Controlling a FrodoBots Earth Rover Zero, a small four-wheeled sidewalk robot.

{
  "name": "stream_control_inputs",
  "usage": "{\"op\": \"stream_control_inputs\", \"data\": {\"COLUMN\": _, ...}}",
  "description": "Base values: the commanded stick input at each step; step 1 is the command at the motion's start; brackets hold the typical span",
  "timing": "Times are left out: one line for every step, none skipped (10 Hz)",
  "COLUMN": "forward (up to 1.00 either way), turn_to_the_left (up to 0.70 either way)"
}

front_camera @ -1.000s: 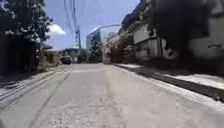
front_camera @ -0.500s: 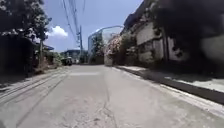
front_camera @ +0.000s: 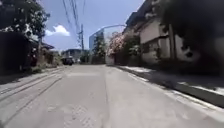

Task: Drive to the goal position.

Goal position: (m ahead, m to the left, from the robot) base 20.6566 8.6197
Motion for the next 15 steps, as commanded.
{"op": "stream_control_inputs", "data": {"forward": 1.00, "turn_to_the_left": 0.00}}
{"op": "stream_control_inputs", "data": {"forward": 1.00, "turn_to_the_left": 0.00}}
{"op": "stream_control_inputs", "data": {"forward": 1.00, "turn_to_the_left": 0.00}}
{"op": "stream_control_inputs", "data": {"forward": 1.00, "turn_to_the_left": 0.00}}
{"op": "stream_control_inputs", "data": {"forward": 1.00, "turn_to_the_left": 0.00}}
{"op": "stream_control_inputs", "data": {"forward": 1.00, "turn_to_the_left": 0.00}}
{"op": "stream_control_inputs", "data": {"forward": 1.00, "turn_to_the_left": 0.00}}
{"op": "stream_control_inputs", "data": {"forward": 1.00, "turn_to_the_left": 0.00}}
{"op": "stream_control_inputs", "data": {"forward": 1.00, "turn_to_the_left": 0.00}}
{"op": "stream_control_inputs", "data": {"forward": 1.00, "turn_to_the_left": 0.00}}
{"op": "stream_control_inputs", "data": {"forward": 1.00, "turn_to_the_left": 0.00}}
{"op": "stream_control_inputs", "data": {"forward": 1.00, "turn_to_the_left": 0.00}}
{"op": "stream_control_inputs", "data": {"forward": 1.00, "turn_to_the_left": 0.00}}
{"op": "stream_control_inputs", "data": {"forward": 1.00, "turn_to_the_left": 0.00}}
{"op": "stream_control_inputs", "data": {"forward": 1.00, "turn_to_the_left": 0.00}}
